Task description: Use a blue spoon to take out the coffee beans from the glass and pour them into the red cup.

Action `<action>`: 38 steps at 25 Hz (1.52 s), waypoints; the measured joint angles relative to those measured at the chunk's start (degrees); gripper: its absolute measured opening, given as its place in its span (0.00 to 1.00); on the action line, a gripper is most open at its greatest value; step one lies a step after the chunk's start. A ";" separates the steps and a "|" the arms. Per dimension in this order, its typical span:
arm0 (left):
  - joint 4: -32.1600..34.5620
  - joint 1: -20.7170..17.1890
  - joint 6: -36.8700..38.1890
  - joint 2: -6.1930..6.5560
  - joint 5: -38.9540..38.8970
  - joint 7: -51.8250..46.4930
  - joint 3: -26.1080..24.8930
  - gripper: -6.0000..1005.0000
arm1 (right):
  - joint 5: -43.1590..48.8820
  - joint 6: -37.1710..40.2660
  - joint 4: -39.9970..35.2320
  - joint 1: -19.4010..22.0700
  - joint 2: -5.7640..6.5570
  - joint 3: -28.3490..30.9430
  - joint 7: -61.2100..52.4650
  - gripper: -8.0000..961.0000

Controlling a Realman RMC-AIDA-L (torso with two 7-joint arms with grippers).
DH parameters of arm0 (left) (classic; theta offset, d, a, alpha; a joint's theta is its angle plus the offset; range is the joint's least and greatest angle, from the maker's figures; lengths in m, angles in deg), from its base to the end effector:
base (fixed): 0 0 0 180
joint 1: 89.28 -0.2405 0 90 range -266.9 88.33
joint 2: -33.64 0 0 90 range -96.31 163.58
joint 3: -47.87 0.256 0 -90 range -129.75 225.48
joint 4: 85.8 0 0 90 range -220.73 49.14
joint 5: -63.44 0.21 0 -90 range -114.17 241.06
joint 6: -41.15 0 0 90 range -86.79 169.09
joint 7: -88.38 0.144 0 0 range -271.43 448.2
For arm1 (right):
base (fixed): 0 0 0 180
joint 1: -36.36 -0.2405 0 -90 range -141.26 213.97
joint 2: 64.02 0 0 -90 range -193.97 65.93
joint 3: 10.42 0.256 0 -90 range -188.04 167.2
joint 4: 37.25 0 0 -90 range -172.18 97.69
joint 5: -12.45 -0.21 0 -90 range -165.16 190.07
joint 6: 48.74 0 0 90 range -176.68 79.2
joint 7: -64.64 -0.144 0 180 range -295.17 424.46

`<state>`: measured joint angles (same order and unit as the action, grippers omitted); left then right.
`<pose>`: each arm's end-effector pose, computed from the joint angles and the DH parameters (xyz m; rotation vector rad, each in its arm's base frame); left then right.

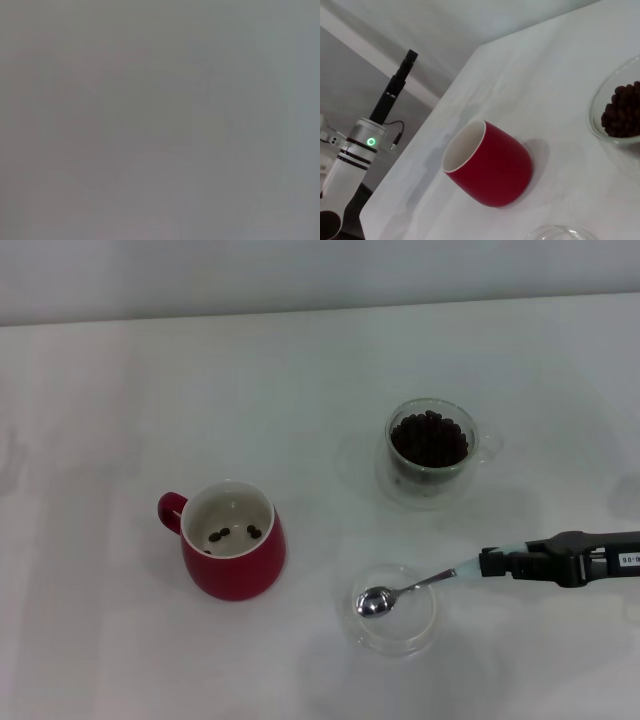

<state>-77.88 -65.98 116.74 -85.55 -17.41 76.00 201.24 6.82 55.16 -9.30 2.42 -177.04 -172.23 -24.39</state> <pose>-0.3447 0.3097 0.0087 -1.3720 -0.6149 -0.8051 0.3381 0.2585 0.0227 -2.6092 1.5078 0.6424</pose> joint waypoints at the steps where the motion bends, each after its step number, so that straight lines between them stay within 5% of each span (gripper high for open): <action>1: 0.00 -0.01 0.00 0.00 0.00 -0.02 0.00 0.89 | 0.13 -0.11 0.00 -0.18 0.00 0.00 -0.04 0.23; 28: 0.00 -0.01 0.00 0.00 -0.36 -0.19 -0.09 0.89 | 1.41 -4.49 -0.07 -3.00 0.45 0.11 -2.36 0.26; 35: 0.00 0.13 -0.01 0.00 -0.36 -0.19 -0.09 0.89 | -18.57 -8.67 -0.24 -0.66 1.51 0.26 3.37 0.36; 38: 0.00 0.23 -0.01 -0.06 -0.36 -0.12 -0.09 0.89 | -34.20 -12.41 -1.02 1.43 0.24 0.30 11.17 0.41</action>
<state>-77.88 -65.75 116.74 -85.60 -17.77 75.88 201.15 -27.38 42.75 -10.32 3.84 -176.80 -171.93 -13.22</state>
